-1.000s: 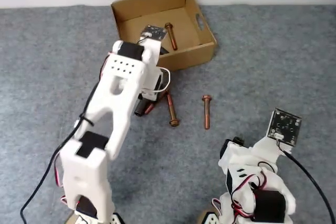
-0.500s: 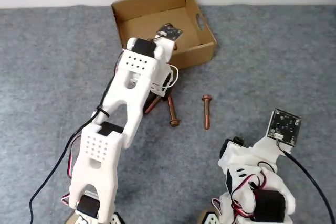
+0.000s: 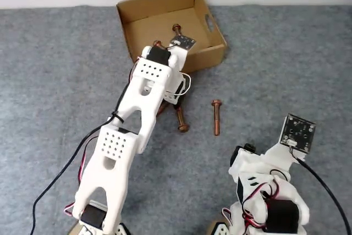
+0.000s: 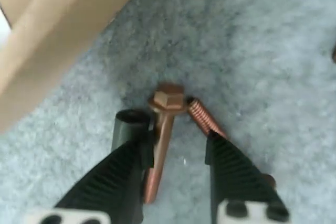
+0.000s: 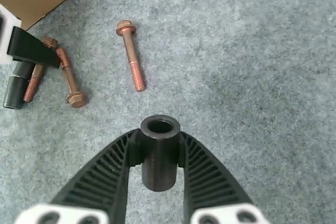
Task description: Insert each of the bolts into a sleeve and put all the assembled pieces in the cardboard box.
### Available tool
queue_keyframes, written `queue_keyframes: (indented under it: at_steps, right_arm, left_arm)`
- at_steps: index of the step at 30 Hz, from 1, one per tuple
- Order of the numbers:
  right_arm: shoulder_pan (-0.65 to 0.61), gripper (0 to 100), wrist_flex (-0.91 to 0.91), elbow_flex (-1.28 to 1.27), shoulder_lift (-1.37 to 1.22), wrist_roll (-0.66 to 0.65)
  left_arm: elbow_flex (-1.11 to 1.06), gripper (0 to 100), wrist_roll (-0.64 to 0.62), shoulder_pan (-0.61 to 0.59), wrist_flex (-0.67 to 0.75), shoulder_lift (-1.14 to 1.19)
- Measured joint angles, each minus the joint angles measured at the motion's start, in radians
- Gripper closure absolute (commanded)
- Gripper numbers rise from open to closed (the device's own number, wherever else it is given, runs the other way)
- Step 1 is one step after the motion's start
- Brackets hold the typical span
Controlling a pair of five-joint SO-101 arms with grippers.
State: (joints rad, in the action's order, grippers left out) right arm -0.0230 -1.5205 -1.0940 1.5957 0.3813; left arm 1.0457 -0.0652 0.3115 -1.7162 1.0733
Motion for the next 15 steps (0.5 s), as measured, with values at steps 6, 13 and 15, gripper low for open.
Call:
queue_keyframes:
  at_steps: [6,13,15]
  right_arm:
    - [0.0,99.1,0.0,0.0,0.0,0.0]
    - [0.0,99.1,0.0,0.0,0.0,0.0]
    - [0.0,99.1,0.0,0.0,0.0,0.0]
  left_arm:
    - [0.086,83,0.044,-0.012,-0.002,0.054]
    - [0.087,83,0.057,-0.066,0.0,0.066]
    - [0.087,84,0.071,-0.071,-0.003,0.075]
